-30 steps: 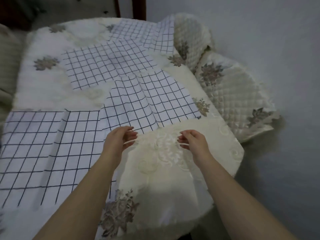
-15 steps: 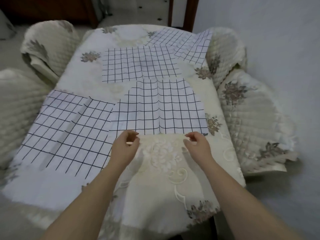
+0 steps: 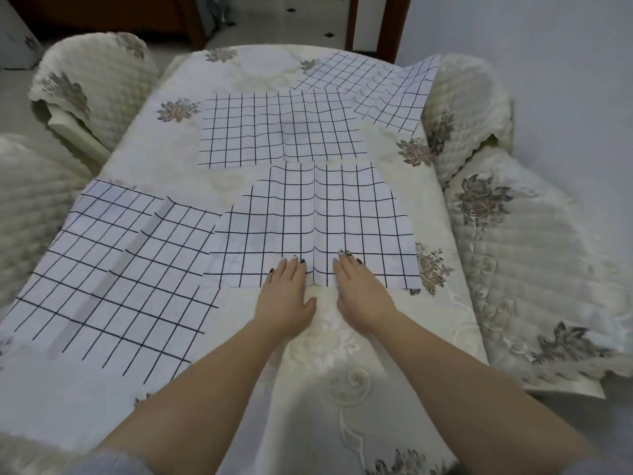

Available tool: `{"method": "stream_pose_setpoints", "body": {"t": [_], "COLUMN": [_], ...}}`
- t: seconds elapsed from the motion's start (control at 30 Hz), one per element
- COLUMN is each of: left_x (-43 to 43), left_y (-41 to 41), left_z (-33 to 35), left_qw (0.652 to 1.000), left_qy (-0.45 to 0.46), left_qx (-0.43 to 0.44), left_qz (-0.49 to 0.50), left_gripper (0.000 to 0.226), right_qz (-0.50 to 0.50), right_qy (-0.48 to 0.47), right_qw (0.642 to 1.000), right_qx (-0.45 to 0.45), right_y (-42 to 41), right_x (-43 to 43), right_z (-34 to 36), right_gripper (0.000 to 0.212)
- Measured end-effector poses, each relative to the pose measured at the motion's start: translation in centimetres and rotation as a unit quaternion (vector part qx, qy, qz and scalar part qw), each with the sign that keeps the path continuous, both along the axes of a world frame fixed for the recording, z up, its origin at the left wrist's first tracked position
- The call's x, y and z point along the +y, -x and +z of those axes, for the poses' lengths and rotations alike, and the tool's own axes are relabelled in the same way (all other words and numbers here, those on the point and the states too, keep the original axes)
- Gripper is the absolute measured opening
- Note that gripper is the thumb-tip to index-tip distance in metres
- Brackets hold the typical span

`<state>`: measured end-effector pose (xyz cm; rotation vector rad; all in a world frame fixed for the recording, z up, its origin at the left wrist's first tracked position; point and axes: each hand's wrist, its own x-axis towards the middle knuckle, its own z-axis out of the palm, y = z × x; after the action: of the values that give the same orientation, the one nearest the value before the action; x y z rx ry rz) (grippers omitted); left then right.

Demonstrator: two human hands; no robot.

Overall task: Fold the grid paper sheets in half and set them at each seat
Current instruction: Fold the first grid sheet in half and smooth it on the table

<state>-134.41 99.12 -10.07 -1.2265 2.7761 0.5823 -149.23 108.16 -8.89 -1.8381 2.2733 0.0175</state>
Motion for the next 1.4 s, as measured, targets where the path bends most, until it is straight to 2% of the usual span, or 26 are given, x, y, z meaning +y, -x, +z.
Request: {"method": "stream_pose_setpoints", "body": {"t": [0.2,0.5,0.93,1.23,1.4], "left_x": [0.5,1.5,8.4,12.3,12.8], "left_y": [1.0,-0.2,-6.2,-10.7,-11.8], "left_z": [-1.1,-0.8,0.2,-0.4,0.1], "left_qw": [0.999,0.999,0.999,0.996,0.997], "left_qy": [0.038,0.034,0.03,0.036,0.045], "left_qx": [-0.003,-0.024,-0.017,-0.055,-0.023], "left_qz": [0.027,0.015,-0.011,-0.059,-0.062], "left_gripper": [0.062,0.06,0.061,0.057,0.058], "right_qz": [-0.029,-0.038,-0.036,-0.035,-0.063], "right_qy": [-0.003,0.006,0.019,0.034,0.035], "right_qw": [1.0,0.999,0.999,0.999,0.997], "right_qx": [0.011,0.002,-0.025,0.002,0.016], "right_y": [-0.5,-1.4,-6.6,-10.4,-11.2], "right_x": [-0.9,0.9,8.3,13.2,13.8], "right_z": [-1.9,-1.6,-1.0,-2.4,-2.3], "right_gripper": [0.054,0.054,0.055,0.063,0.057]}}
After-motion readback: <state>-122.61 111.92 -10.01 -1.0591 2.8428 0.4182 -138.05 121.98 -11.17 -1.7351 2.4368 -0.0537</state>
